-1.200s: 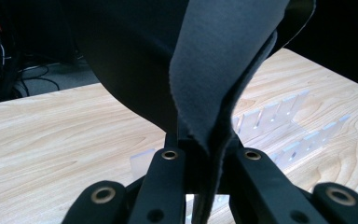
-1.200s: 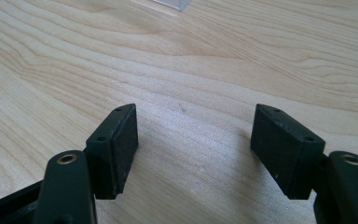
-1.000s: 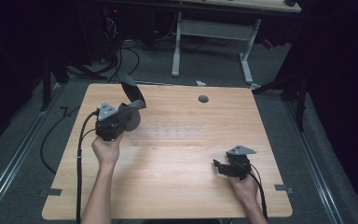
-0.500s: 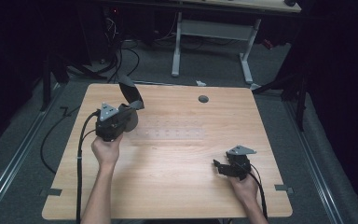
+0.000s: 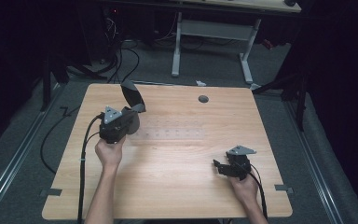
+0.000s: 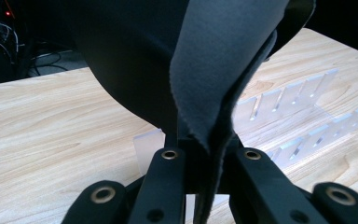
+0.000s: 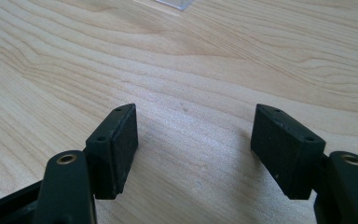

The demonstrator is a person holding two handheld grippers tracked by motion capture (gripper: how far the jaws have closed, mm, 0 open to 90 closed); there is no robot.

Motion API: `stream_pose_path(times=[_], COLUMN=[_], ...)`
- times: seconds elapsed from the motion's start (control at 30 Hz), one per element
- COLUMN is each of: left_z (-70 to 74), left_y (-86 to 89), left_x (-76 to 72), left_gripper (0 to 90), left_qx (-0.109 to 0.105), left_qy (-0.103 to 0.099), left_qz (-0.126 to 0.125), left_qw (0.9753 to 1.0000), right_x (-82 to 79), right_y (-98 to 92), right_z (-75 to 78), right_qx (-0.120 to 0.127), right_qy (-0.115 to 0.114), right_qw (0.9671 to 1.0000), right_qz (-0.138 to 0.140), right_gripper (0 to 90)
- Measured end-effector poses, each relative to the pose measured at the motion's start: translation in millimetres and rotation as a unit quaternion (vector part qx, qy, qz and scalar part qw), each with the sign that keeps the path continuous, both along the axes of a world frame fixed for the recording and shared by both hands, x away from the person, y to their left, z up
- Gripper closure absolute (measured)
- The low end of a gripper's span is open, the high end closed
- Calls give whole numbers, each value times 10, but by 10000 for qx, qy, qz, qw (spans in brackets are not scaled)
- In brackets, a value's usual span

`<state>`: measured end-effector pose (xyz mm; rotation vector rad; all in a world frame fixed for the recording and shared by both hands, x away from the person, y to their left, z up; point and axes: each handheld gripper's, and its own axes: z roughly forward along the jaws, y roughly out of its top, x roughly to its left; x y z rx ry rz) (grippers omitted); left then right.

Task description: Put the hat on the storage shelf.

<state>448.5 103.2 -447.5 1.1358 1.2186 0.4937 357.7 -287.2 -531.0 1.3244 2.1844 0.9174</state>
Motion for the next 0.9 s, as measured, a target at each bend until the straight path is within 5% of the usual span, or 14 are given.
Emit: stream_pose_path(times=[0.9], left_z=[-246], left_y=[66], left_x=[-82], left_gripper=[846], left_qx=[-52], left_qy=[311], left_qz=[-65], left_qw=[9995], right_x=[-1], right_y=[1], right_z=[0], right_qx=[2], right_qy=[2], right_qw=[10000], right_qz=[-2], right_gripper=[321])
